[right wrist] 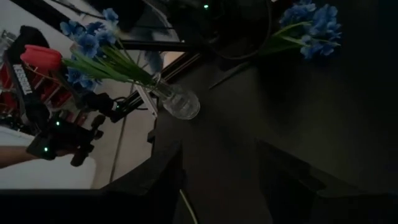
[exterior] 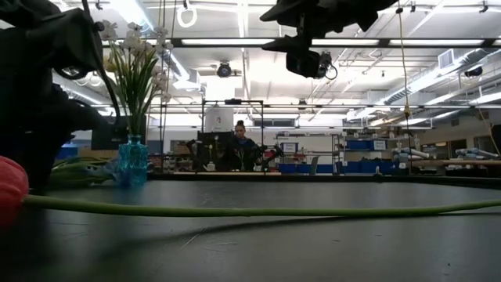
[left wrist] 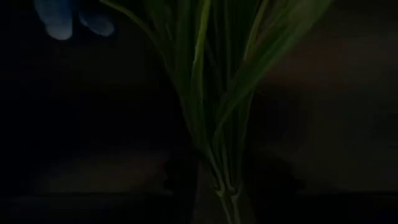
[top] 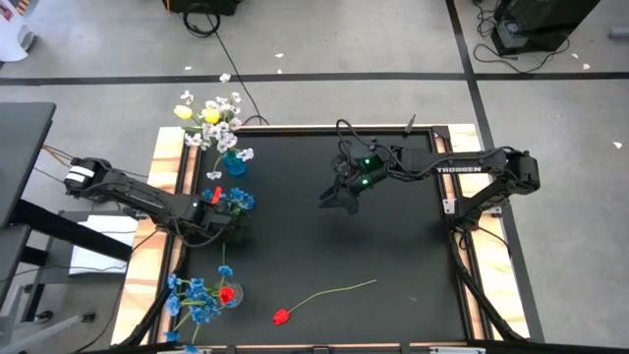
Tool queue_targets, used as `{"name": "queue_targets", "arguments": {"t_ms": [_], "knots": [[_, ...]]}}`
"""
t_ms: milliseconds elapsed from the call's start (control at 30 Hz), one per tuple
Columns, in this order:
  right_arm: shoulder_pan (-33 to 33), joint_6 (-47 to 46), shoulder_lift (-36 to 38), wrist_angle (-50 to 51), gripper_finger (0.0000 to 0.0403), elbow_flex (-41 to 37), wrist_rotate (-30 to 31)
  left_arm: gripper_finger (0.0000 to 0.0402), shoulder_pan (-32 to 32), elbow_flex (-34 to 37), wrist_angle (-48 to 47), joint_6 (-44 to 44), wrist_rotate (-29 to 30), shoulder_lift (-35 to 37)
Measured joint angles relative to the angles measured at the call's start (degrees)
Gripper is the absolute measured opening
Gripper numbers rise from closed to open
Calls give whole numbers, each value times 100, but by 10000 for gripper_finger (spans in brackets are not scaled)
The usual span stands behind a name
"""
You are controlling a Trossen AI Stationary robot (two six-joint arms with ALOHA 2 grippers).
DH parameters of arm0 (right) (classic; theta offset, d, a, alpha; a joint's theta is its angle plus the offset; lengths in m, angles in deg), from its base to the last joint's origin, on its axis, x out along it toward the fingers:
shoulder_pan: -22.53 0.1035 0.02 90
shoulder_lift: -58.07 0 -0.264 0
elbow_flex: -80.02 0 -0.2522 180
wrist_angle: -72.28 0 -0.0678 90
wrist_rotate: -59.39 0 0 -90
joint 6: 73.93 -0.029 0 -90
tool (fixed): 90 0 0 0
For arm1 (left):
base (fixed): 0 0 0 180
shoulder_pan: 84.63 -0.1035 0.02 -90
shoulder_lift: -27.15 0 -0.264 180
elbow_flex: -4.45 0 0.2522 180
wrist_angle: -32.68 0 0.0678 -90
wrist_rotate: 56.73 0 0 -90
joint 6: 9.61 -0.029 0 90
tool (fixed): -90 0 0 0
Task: Sort flowers into vase by color
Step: Put the blue flowers into the transparent vase
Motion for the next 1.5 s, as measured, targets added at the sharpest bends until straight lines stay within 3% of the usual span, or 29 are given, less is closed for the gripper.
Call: {"name": "queue_targets", "arguments": {"t_ms": [200, 267, 467, 633, 900, 1100, 1333, 1500], "knots": [[149, 7, 0, 3, 206, 0, -9, 25, 30, -406, -466, -163, 497, 264], [178, 7, 0, 5, 206, 0, -3, 14, 79, -516, -555, -168, 487, 359], [317, 8, 0, 12, 206, 0, 10, 17, 441, -929, -585, -257, 473, 649], [497, -113, 0, 14, 206, 0, 346, 17, 894, -1240, -467, -1159, 659, 861], [772, -773, 0, -109, 206, 0, 1421, 17, 1364, -1669, 384, -2082, 2023, 1332], [850, -961, 0, -261, 206, 0, 1560, 17, 1707, -1805, 1974, -3886, 2175, 1633], [1067, -1107, 0, -257, 206, 0, 1975, 16, 2705, -1807, 3648, -6330, 1942, 1682], [1258, -1296, 0, -257, 206, 0, 2240, 16, 3410, -1809, 3831, -6843, 2829, 1682]]}}
